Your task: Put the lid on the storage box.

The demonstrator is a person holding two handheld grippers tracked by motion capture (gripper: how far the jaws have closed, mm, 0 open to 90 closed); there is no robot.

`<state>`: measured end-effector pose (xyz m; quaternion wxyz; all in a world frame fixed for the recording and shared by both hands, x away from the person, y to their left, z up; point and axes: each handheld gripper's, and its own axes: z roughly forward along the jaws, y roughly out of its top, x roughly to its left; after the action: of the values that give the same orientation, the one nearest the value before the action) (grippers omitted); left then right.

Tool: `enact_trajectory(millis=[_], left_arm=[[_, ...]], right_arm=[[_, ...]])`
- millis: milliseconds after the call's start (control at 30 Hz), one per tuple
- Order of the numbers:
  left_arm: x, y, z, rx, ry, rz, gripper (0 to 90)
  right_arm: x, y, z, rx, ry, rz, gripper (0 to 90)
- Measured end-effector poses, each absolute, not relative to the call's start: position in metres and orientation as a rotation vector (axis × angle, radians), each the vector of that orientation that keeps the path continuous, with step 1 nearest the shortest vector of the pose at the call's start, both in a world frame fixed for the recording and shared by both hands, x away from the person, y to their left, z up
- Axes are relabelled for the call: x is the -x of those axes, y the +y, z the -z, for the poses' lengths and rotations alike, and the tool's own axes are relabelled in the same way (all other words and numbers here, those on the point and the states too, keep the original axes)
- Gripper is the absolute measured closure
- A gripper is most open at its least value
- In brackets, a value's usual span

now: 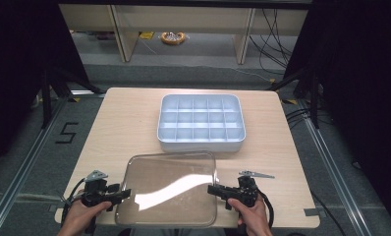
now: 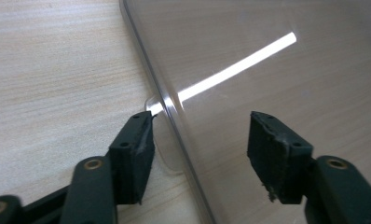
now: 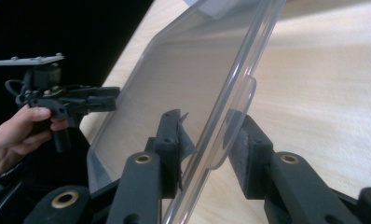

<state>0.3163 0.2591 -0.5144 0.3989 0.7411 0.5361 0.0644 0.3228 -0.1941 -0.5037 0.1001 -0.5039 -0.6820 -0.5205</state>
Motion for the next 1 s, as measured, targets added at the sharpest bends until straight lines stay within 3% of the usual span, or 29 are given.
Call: enact_trajectory(millis=[100,267,467,1000], left_arm=[[-0.319,0.261,0.515,-1.826,1.379,-0.126,30.3],[-0.32,0.266,0.515,-1.792,1.402,-0.092,31.0],[-0.318,0.275,0.513,-1.681,1.445,-0.054,46.6],[-0.288,0.276,0.481,-1.529,1.398,-0.157,65.2]], right_arm=[[-0.324,-0.194,0.501,1.441,-2.019,1.582,70.0],[-0.326,-0.195,0.499,1.443,-2.041,1.578,71.8],[-0.327,-0.195,0.497,1.461,-2.042,1.583,72.3],[-0.315,-0.197,0.473,1.482,-2.102,1.626,74.9]])
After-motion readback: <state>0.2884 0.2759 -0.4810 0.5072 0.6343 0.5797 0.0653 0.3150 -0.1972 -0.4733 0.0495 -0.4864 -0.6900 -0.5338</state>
